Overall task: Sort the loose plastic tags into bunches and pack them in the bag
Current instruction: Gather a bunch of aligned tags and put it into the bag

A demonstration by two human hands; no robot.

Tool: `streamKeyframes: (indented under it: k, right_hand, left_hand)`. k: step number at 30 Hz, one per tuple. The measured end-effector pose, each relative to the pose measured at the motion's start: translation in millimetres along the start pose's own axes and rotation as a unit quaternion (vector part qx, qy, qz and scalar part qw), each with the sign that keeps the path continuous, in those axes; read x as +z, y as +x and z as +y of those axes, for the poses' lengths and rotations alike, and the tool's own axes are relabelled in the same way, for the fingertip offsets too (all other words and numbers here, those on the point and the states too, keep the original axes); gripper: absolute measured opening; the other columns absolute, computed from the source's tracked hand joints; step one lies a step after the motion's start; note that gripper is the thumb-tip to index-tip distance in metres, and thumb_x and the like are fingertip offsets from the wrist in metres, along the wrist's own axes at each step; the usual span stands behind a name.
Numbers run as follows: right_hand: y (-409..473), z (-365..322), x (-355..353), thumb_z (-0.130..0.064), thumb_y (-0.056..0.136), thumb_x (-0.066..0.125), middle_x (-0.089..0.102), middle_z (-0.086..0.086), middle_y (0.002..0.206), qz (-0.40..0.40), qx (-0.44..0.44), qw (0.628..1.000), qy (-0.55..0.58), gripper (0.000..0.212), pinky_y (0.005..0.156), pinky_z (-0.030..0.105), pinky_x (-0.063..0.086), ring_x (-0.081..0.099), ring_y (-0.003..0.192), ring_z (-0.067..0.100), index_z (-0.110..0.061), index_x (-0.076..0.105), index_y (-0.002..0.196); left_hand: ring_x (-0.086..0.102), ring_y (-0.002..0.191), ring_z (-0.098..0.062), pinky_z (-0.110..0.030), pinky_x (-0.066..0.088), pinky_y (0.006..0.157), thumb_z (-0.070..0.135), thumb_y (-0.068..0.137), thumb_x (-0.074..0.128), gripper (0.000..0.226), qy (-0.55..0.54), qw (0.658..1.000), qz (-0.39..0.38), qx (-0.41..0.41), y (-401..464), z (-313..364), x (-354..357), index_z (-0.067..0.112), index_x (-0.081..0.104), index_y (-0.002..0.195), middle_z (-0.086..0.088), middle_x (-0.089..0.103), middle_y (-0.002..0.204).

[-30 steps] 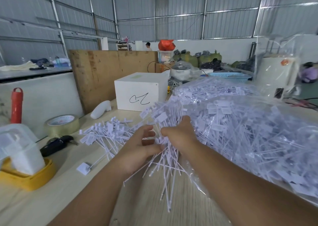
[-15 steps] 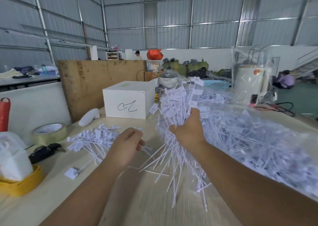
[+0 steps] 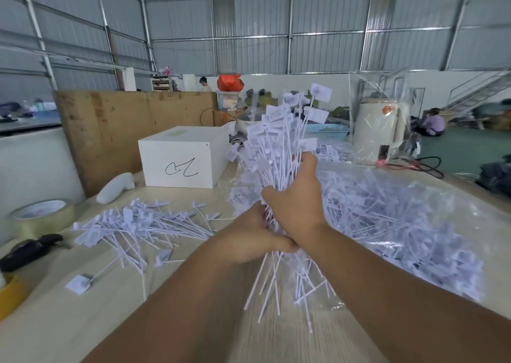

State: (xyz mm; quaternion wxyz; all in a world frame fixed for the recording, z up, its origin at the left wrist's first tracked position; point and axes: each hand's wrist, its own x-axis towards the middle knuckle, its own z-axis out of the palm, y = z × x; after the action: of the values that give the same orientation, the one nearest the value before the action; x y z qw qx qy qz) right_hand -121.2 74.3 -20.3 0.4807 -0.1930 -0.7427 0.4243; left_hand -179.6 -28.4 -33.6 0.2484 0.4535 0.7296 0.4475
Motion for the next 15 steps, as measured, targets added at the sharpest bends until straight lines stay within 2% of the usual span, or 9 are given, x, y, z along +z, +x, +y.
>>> streamKeyframes:
  k: [2, 5, 8, 11, 15]
  right_hand:
    - [-1.3, 1.9, -0.9, -0.007, 0.072, 0.071, 0.061, 0.001, 0.076, 0.01, -0.013, 1.0, 0.017, 0.056, 0.043, 0.019, 0.049, 0.062, 0.065, 0.008, -0.027, 0.035, 0.11]
    - [-3.7, 6.9, -3.7, -0.006, 0.071, 0.072, 0.059, -0.012, 0.082, 0.021, 0.008, 0.998, 0.06, 0.065, 0.049, 0.005, 0.042, 0.06, 0.068, -0.01, -0.023, 0.037, 0.123]
    - [-9.3, 13.6, -7.1, -0.005, 0.071, 0.071, 0.06, -0.015, 0.092, 0.027, 0.042, 0.993, 0.108, 0.065, 0.055, 0.005, 0.043, 0.06, 0.072, -0.014, -0.026, 0.04, 0.124]
    - [-16.5, 19.7, -7.8, 0.0, 0.071, 0.069, 0.065, -0.006, 0.095, 0.03, 0.068, 0.985, 0.155, 0.062, 0.059, 0.008, 0.048, 0.064, 0.071, -0.007, -0.019, 0.043, 0.123]
    - [-24.0, 21.7, -4.4, 0.0, 0.077, 0.067, 0.066, -0.002, 0.098, 0.012, 0.095, 0.976, 0.195, 0.057, 0.065, 0.014, 0.052, 0.066, 0.076, -0.002, -0.016, 0.04, 0.124]
  left_hand:
    - [0.066, 0.082, 0.007, -0.01, 0.048, 0.064, 0.009, 0.065, 0.086, 0.057, -0.021, 0.998, 0.059, 0.03, 5.1, -3.4, 12.1, 0.023, 0.055, 0.11, 0.014, 0.069, 0.096]
    - [0.065, 0.072, 0.002, -0.013, 0.046, 0.057, 0.014, 0.069, 0.078, 0.032, 0.035, 0.986, 0.156, 0.053, 6.3, -8.5, 25.0, 0.025, 0.059, 0.092, 0.01, 0.07, 0.082]
    - [0.062, 0.071, -0.002, -0.02, 0.039, 0.055, 0.023, 0.074, 0.067, 0.012, 0.133, 0.967, 0.205, 0.068, 3.9, -12.3, 28.8, 0.027, 0.059, 0.082, 0.01, 0.067, 0.077]
    - [0.062, 0.07, -0.004, -0.022, 0.037, 0.054, 0.019, 0.074, 0.059, 0.013, 0.14, 0.964, 0.211, 0.079, -0.3, -12.8, 30.4, 0.032, 0.056, 0.073, 0.01, 0.066, 0.073]
    - [0.063, 0.075, -0.004, -0.023, 0.041, 0.058, 0.027, 0.068, 0.047, 0.013, 0.125, 0.962, 0.223, 0.091, -2.2, -10.7, 32.2, 0.033, 0.057, 0.076, 0.012, 0.067, 0.078]
